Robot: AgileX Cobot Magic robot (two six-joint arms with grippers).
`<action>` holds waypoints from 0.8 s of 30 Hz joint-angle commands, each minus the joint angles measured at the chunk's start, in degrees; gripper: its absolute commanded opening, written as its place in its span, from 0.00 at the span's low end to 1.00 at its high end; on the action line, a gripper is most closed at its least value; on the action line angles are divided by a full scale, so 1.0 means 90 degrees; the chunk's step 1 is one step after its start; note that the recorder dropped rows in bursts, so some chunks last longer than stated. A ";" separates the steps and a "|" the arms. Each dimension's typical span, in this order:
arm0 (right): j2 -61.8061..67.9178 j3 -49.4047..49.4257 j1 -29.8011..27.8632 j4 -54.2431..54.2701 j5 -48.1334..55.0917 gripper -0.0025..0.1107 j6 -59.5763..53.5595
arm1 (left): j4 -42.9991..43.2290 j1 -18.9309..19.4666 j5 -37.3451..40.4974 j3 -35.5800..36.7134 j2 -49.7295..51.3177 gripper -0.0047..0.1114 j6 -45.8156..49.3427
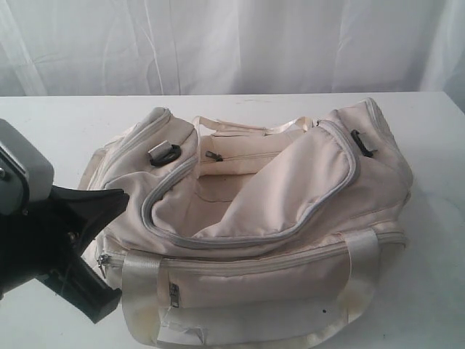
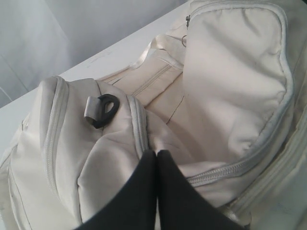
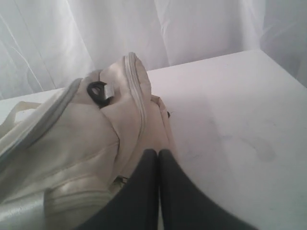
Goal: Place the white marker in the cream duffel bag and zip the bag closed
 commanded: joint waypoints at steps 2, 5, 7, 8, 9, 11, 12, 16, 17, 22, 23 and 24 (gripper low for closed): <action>-0.0338 0.0355 -0.0022 -0.0367 -0.0384 0.02 0.0044 | -0.0127 0.0004 0.0036 0.0032 -0.0061 0.08 -0.0032; -0.0553 0.0355 -0.0022 -0.0546 -0.0200 0.02 0.0044 | -0.0127 0.0004 0.0036 0.0032 -0.0061 0.08 -0.0032; -0.0665 0.0355 -0.0022 -0.0671 -0.0172 0.02 0.0044 | -0.0127 0.0004 0.0036 0.0032 -0.0061 0.08 -0.0032; -0.0687 0.0355 -0.0022 -0.0710 -0.0155 0.02 0.0044 | -0.0127 0.0004 0.0036 0.0032 -0.0061 0.08 -0.0032; -0.0767 0.0355 -0.0022 -0.0723 -0.0108 0.02 0.0044 | -0.0127 0.0004 0.0036 0.0032 -0.0061 0.08 -0.0032; -0.0842 0.0355 -0.0022 -0.0723 -0.0081 0.02 0.0044 | -0.0127 0.0004 0.0036 0.0032 -0.0061 0.08 -0.0032; -0.0874 0.0355 -0.0022 -0.0723 -0.0081 0.02 0.0044 | -0.0127 0.0004 0.0036 0.0032 -0.0061 0.08 -0.0032; -0.0959 0.0355 -0.0022 -0.0708 -0.0095 0.02 0.0044 | -0.0127 0.0004 0.0036 0.0032 -0.0061 0.08 -0.0032; -0.0959 0.0355 -0.0022 -0.0708 -0.0095 0.02 0.0044 | -0.0127 0.0004 0.0036 0.0032 -0.0061 0.08 -0.0032; -0.0959 0.0355 -0.0022 -0.0708 -0.0095 0.02 0.0044 | -0.0127 0.0004 0.0036 0.0032 -0.0061 0.08 -0.0032; -0.0959 0.0355 -0.0022 -0.0708 -0.0095 0.02 0.0044 | -0.0127 0.0004 0.0036 0.0032 -0.0061 0.08 -0.0032; -0.0959 0.0355 -0.0022 -0.0708 -0.0095 0.02 0.0044 | -0.0127 0.0004 0.0036 0.0032 -0.0061 0.08 -0.0032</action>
